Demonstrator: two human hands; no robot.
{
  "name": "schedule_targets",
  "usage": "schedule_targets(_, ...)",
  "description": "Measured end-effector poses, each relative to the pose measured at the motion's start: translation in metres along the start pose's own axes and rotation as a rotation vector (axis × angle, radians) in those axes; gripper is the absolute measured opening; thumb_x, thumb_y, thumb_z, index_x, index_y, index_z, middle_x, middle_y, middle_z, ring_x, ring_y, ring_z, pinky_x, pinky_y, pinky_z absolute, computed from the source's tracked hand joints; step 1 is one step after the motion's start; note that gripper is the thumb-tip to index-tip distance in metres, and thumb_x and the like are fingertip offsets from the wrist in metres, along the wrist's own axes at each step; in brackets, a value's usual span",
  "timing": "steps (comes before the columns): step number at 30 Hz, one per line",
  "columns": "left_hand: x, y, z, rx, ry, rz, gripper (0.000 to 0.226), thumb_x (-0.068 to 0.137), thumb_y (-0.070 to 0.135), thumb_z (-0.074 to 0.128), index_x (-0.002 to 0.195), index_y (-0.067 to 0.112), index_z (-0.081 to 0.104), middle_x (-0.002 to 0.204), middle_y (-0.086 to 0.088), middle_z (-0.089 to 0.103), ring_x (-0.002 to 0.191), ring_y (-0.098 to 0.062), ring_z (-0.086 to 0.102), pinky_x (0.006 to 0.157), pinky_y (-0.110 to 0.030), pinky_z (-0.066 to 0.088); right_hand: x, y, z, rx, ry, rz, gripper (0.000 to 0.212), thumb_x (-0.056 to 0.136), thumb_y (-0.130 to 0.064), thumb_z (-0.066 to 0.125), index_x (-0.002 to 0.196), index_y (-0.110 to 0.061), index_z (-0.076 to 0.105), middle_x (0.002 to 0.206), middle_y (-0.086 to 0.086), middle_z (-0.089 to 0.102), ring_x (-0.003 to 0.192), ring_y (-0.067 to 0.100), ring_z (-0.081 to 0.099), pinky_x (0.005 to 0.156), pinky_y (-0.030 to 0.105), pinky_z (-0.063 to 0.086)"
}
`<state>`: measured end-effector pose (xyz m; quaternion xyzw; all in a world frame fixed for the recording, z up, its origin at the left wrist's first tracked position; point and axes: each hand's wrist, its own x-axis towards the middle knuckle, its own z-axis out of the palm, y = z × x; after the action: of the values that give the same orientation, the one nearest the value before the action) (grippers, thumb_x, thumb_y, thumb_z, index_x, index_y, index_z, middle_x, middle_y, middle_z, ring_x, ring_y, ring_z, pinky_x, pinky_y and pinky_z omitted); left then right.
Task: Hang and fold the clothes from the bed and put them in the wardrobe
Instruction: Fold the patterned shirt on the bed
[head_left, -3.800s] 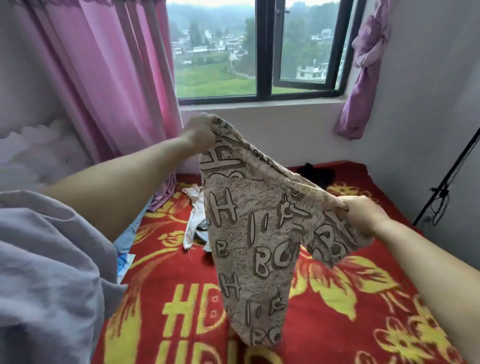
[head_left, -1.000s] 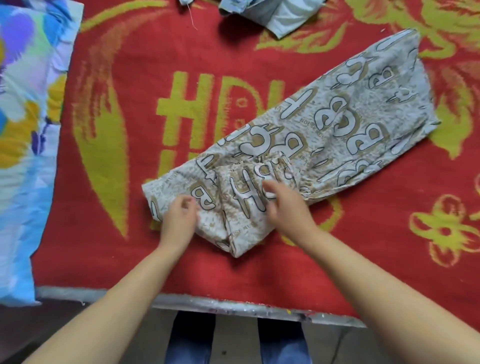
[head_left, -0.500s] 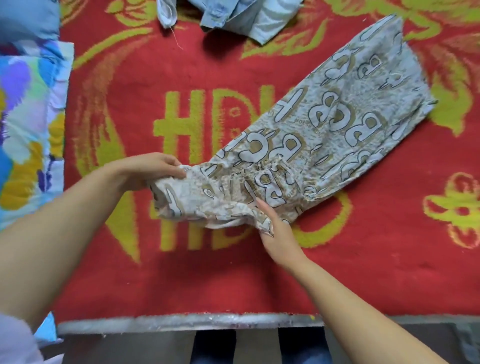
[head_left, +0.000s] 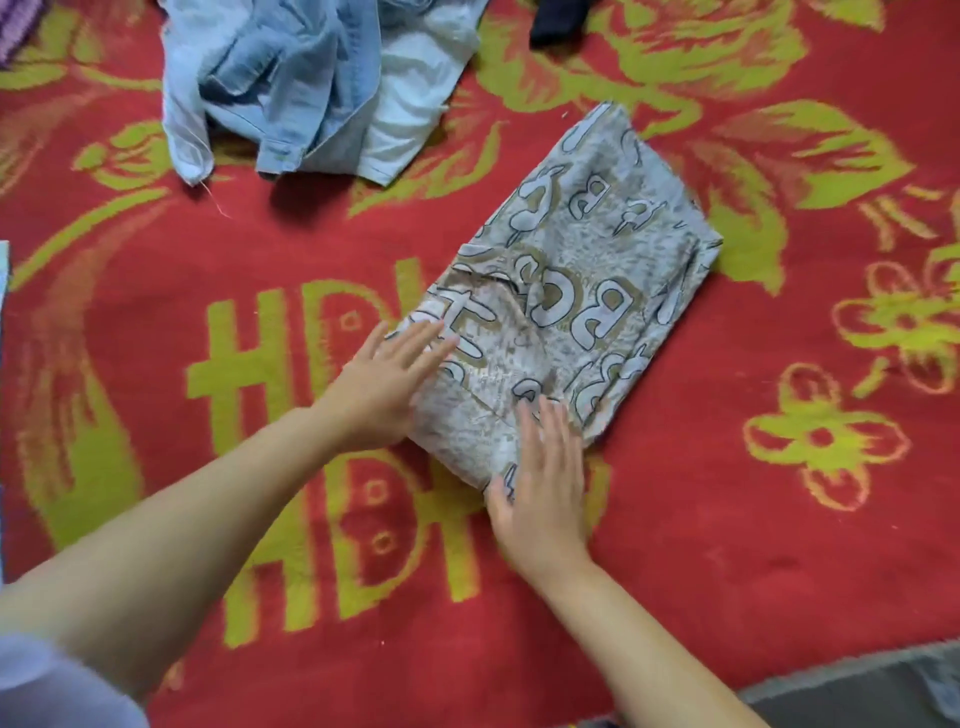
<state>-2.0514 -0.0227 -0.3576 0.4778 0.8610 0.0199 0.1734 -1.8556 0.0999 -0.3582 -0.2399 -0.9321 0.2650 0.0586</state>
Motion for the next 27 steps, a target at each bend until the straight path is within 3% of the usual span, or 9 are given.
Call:
schedule_targets(2, -0.015, -0.013, 0.024, 0.276, -0.222, 0.087, 0.104, 0.078, 0.016, 0.046, 0.14, 0.034, -0.035, 0.152, 0.002, -0.034, 0.139, -0.02, -0.032, 0.113, -0.048, -0.017, -0.001, -0.013, 0.017, -0.264, -0.275, -0.147, 0.092, 0.08, -0.029, 0.065, 0.154, -0.017, 0.011, 0.159, 0.022, 0.003, 0.145, 0.042, -0.006, 0.11, 0.067, 0.006)
schedule_targets(4, -0.016, -0.023, 0.034, 0.363, -0.271, 0.041, 0.105, 0.084, 0.021, 0.047, 0.133, 0.033, -0.045, 0.152, 0.001, -0.034, 0.133, -0.021, -0.04, 0.112, -0.05, -0.016, 0.012, -0.01, 0.032, -0.41, -0.476, -0.099, 0.092, 0.091, -0.023, 0.053, 0.15, -0.028, -0.017, 0.156, 0.019, -0.024, 0.138, 0.044, -0.029, 0.104, 0.071, -0.012)
schedule_targets(7, -0.004, -0.026, 0.042, 0.484, -0.23, 0.05, 0.098, 0.089, 0.011, 0.042, 0.135, 0.028, -0.043, 0.155, -0.001, -0.028, 0.139, -0.02, -0.03, 0.113, -0.049, -0.016, 0.031, 0.002, 0.039, -0.46, -0.541, -0.013, 0.087, 0.094, -0.009, 0.045, 0.149, -0.031, -0.019, 0.156, 0.017, -0.025, 0.14, 0.049, -0.021, 0.107, 0.071, -0.008)
schedule_targets(11, 0.001, -0.012, 0.035, 0.507, -0.229, 0.099, 0.077, 0.094, 0.008, 0.043, 0.152, 0.02, -0.007, 0.161, -0.006, -0.002, 0.148, -0.019, 0.0, 0.119, -0.038, 0.001, 0.04, 0.007, 0.023, -0.466, -0.678, -0.08, 0.086, 0.091, -0.001, 0.045, 0.151, -0.032, -0.008, 0.159, 0.015, -0.015, 0.142, 0.049, -0.008, 0.111, 0.066, 0.004)
schedule_targets(14, -0.014, 0.024, 0.02, 0.374, -0.294, 0.139, 0.06, 0.094, 0.007, 0.042, 0.149, 0.019, 0.021, 0.155, -0.006, 0.025, 0.141, -0.021, 0.028, 0.113, -0.035, 0.029, 0.039, 0.024, -0.015, -0.472, -0.886, -0.179, 0.084, 0.09, 0.004, 0.039, 0.152, -0.037, -0.001, 0.16, 0.009, -0.01, 0.144, 0.046, -0.001, 0.114, 0.062, 0.012)
schedule_targets(18, -0.07, 0.087, 0.015, 0.172, -0.622, 0.244, 0.033, 0.086, 0.005, 0.044, 0.116, 0.015, 0.051, 0.114, -0.005, 0.058, 0.1, -0.029, 0.06, 0.072, -0.041, 0.05, -0.003, 0.047, -0.072, -0.329, -1.235, -0.225, 0.085, 0.083, 0.011, 0.037, 0.152, -0.034, 0.017, 0.158, 0.006, 0.019, 0.14, 0.037, 0.027, 0.106, 0.047, 0.036)
schedule_targets(21, -0.086, 0.104, 0.004, -0.33, -0.855, 0.139, 0.014, 0.083, 0.01, 0.048, 0.088, 0.009, 0.061, 0.084, -0.011, 0.066, 0.072, -0.024, 0.059, 0.066, -0.036, 0.049, -0.028, 0.06, -0.097, -0.106, -1.436, -0.018, 0.047, 0.083, 0.005, 0.039, 0.123, -0.018, 0.05, 0.114, 0.008, 0.059, 0.089, 0.02, 0.056, 0.069, 0.03, 0.045)
schedule_targets(23, -0.076, 0.094, -0.005, -0.665, -0.848, -0.043, 0.018, 0.081, 0.006, 0.05, 0.087, 0.008, 0.066, 0.079, -0.011, 0.068, 0.062, -0.014, 0.056, 0.059, -0.028, 0.049, -0.02, 0.076, -0.106, 0.012, -1.402, 0.073, 0.029, 0.083, -0.004, 0.048, 0.109, -0.016, 0.055, 0.09, 0.004, 0.06, 0.069, 0.015, 0.052, 0.06, 0.029, 0.041)
schedule_targets(27, -0.037, 0.052, -0.017, -0.975, -0.577, -0.277, 0.013, 0.092, 0.024, 0.06, 0.098, 0.023, 0.071, 0.092, -0.003, 0.068, 0.077, -0.01, 0.056, 0.071, -0.028, 0.043, 0.03, 0.11, -0.117, 0.389, -1.052, 0.242, 0.021, 0.084, -0.013, 0.061, 0.099, -0.027, 0.065, 0.086, -0.008, 0.064, 0.078, 0.006, 0.056, 0.071, 0.028, 0.046)
